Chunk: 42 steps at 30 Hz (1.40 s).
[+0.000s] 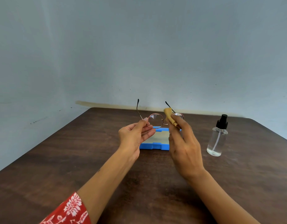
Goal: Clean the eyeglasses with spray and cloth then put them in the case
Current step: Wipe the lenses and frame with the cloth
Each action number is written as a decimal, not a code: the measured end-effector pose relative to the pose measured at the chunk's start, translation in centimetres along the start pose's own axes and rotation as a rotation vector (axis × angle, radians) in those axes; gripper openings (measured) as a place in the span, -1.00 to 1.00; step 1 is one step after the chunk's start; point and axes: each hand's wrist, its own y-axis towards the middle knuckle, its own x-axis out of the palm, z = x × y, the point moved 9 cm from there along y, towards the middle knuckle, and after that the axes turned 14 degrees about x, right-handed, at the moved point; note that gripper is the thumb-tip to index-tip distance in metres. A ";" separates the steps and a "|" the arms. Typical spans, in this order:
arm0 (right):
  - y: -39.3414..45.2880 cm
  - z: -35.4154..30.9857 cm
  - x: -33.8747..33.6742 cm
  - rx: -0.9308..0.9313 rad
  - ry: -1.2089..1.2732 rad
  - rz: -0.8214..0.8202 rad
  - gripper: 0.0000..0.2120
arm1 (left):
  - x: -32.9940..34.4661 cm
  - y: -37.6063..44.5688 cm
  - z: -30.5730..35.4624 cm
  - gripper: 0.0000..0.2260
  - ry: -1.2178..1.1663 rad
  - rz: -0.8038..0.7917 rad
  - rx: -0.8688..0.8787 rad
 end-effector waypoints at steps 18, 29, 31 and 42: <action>-0.7 -1.8 0.5 -0.249 -0.027 -0.089 -0.81 | 0.6 -1.2 -0.5 -0.88 0.057 -0.055 -0.033; -0.9 -1.7 1.5 -0.190 0.043 -0.168 -0.73 | 0.6 -1.2 -0.9 -0.93 0.069 -0.040 -0.051; -1.1 -2.0 1.9 -0.203 0.055 -0.198 -0.72 | 0.4 -1.0 -0.8 -0.94 0.080 -0.033 -0.042; -0.5 -1.0 1.3 -0.114 0.060 -0.101 -0.73 | 0.9 -1.3 -1.1 -0.90 0.102 -0.077 -0.048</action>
